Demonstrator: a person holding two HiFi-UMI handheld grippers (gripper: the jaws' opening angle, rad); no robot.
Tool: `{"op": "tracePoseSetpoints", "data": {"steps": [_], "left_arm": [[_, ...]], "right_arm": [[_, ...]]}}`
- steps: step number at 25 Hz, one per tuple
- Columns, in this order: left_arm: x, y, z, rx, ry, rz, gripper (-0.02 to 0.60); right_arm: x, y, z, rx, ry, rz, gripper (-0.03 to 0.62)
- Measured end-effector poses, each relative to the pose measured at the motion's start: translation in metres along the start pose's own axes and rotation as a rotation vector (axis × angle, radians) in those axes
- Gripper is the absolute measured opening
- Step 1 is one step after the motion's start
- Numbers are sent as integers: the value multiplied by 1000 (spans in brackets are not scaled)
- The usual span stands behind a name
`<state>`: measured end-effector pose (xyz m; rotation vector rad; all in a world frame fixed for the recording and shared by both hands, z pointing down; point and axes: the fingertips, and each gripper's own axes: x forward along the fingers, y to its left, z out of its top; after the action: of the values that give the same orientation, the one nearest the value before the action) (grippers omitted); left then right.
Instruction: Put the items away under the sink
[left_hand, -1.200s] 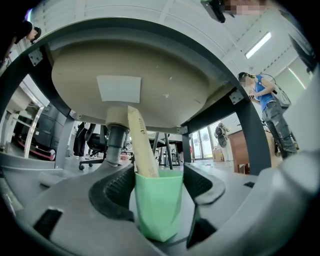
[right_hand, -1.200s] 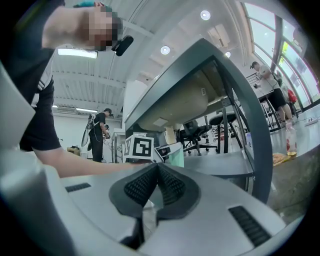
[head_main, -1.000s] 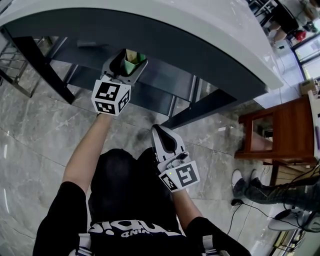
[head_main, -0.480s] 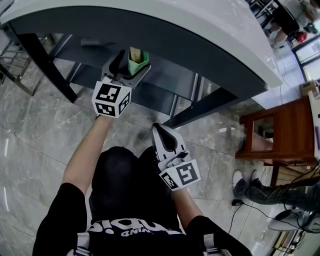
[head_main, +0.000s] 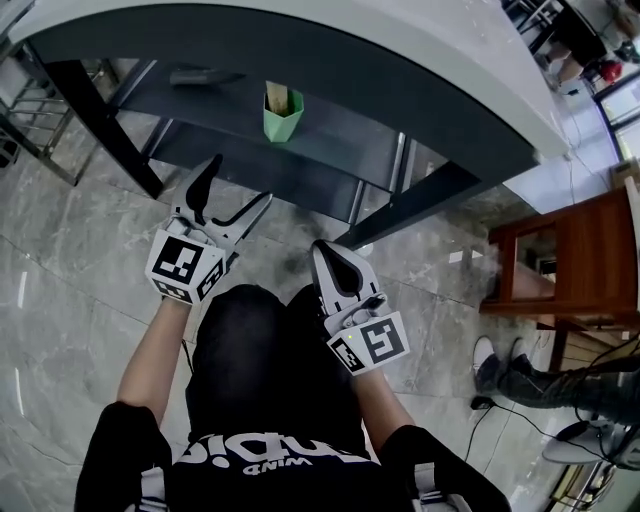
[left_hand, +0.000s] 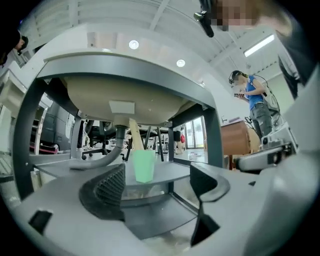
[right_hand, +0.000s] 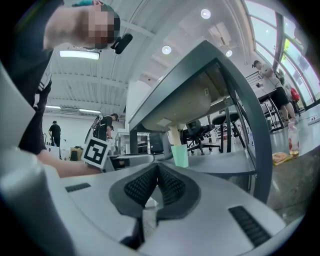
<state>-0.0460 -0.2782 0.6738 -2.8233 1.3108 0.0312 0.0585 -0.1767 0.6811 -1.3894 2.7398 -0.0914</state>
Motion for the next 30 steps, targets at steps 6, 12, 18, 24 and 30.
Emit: {"op": "tracePoseSetpoints", "data": {"steps": [6, 12, 18, 24, 30], "left_arm": [[-56, -4, -3, 6, 9, 62, 402], [-83, 0, 0, -41, -46, 133, 211], [-85, 7, -10, -28, -10, 146, 48], [-81, 13, -20, -23, 15, 109, 20], [-74, 14, -16, -12, 49, 64, 20]], "right_arm": [[-4, -2, -6, 13, 6, 1, 18], [-1, 2, -9, 19, 6, 16, 18], [3, 5, -14, 28, 12, 20, 18], [12, 10, -18, 32, 27, 34, 18], [23, 14, -6, 43, 41, 43, 18]]}}
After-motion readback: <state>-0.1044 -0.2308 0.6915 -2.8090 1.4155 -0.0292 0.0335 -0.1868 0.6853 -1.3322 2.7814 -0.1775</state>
